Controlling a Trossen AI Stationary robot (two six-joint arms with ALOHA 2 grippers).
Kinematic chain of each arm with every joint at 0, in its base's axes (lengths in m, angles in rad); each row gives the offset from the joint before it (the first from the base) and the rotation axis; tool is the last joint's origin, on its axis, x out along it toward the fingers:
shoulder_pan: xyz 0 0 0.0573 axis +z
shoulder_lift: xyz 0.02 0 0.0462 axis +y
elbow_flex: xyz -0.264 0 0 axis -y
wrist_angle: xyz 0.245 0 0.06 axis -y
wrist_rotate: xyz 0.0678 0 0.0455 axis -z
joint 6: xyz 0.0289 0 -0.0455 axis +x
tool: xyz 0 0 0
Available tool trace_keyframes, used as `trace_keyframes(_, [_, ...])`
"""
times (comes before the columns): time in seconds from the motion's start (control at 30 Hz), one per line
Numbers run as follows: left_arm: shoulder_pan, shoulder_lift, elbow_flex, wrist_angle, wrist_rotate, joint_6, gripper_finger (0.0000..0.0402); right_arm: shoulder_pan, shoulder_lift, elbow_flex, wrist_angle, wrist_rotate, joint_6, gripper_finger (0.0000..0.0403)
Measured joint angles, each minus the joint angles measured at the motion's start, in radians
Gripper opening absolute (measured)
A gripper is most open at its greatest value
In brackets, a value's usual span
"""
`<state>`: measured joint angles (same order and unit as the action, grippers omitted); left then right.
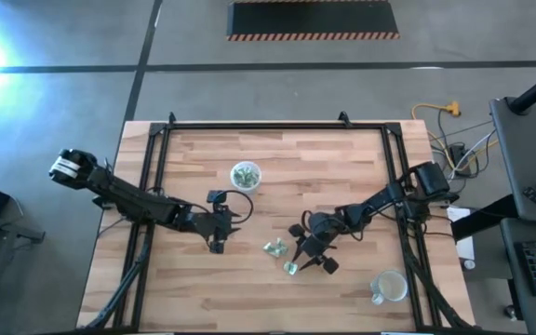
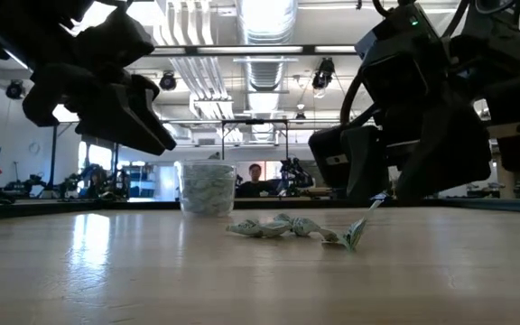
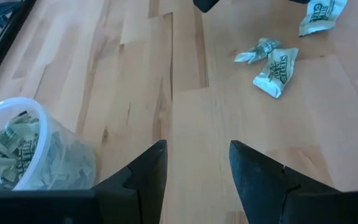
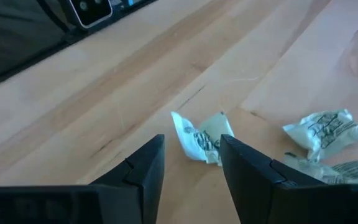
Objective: Pick and place Stevia / Truvia into bins
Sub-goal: Put the stevia packet into the transparent container
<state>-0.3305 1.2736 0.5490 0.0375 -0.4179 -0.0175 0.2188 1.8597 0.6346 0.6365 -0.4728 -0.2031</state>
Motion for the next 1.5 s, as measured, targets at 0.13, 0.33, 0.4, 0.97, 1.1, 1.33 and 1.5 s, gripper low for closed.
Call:
trace_keyframes(0.13, [0.0, 0.0, -0.004, -0.003, 0.0, -0.002, 0.0158, 0.0, 0.006, 0.0, 0.006, 0.001, -0.013, 0.0145])
trace_keyframes(0.33, [0.0, 0.0, -0.014, -0.001, 0.0, -0.002, 0.0158, 0.0, 0.006, 0.0, 0.014, 0.001, -0.015, 0.0133])
trace_keyframes(0.4, [0.0, 0.0, -0.018, -0.002, 0.0, -0.003, 0.0158, 0.0, 0.007, 0.0, 0.013, 0.001, -0.017, 0.0128])
trace_keyframes(0.97, [0.0, 0.0, -0.031, 0.009, 0.0, -0.006, 0.0157, 0.017, 0.007, 0.0, 0.027, 0.026, -0.033, 0.012])
trace_keyframes(1.1, [0.001, 0.0, -0.032, 0.01, 0.0, -0.006, 0.0157, 0.02, 0.007, 0.0, 0.028, 0.055, -0.036, 0.0118])
trace_keyframes(1.33, [0.001, 0.0, -0.032, 0.009, 0.0, -0.006, 0.0157, 0.024, 0.007, 0.0, 0.028, 0.056, -0.036, 0.0116])
trace_keyframes(1.5, [0.001, 0.0, -0.032, 0.009, 0.0, -0.006, 0.0157, 0.026, 0.007, 0.0, 0.029, 0.056, -0.038, 0.0114])
